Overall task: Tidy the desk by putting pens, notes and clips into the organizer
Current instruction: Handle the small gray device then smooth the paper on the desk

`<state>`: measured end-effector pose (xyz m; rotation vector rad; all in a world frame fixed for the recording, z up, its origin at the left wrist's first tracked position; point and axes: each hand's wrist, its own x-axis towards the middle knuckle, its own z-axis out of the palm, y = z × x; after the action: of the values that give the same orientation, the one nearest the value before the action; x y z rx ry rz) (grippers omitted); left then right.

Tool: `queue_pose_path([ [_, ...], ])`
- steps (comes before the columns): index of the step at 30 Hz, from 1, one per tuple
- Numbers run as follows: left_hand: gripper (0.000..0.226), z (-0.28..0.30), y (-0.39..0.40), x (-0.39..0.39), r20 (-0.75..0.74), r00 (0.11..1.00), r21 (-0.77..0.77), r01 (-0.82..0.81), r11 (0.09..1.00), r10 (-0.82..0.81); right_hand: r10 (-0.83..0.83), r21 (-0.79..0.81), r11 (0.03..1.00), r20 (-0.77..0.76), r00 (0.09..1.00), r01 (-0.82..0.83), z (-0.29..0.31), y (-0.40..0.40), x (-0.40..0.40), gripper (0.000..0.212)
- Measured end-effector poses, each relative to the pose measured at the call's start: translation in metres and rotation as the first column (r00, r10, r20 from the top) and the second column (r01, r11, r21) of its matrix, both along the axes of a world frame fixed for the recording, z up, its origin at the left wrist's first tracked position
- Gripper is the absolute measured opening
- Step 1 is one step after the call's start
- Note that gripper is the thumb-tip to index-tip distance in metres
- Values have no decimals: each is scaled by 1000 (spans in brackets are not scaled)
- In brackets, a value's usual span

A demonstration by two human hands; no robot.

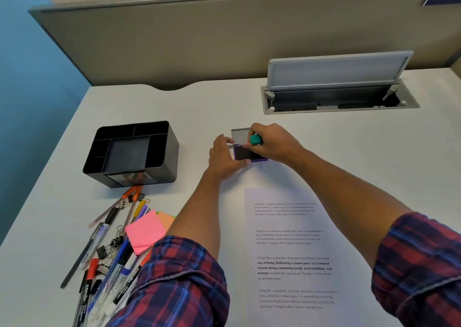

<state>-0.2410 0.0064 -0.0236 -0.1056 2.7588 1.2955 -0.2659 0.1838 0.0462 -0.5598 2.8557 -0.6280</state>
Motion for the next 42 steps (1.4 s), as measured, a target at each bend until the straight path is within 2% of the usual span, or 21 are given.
queue_pose_path([
  [4,77,2,1,2,4,1000,-1,3,1000,-3,-8,8,1000,-24,1000,8,-4,4,1,34],
  [10,82,4,0,2,-9,1000,5,5,1000,-5,-35,176,983,-107,994,54,3,-1,-4,36],
  [15,83,4,1,1,9,1000,-8,-2,1000,2,53,284,959,-120,991,-17,7,-7,-10,34],
  [22,90,8,1,2,46,999,-24,18,1000,-17,89,309,949,-68,994,-64,7,-10,-18,39],
  [30,79,5,-1,0,86,995,-70,53,996,-46,117,340,937,-103,988,-75,1,-17,-17,39],
  [34,80,0,-2,-3,116,992,-105,70,992,-58,109,347,936,-105,988,-67,-2,-23,-19,40],
  [42,82,4,-2,-3,132,989,-79,79,994,-68,117,339,938,-115,986,-72,-5,-27,-25,41],
])
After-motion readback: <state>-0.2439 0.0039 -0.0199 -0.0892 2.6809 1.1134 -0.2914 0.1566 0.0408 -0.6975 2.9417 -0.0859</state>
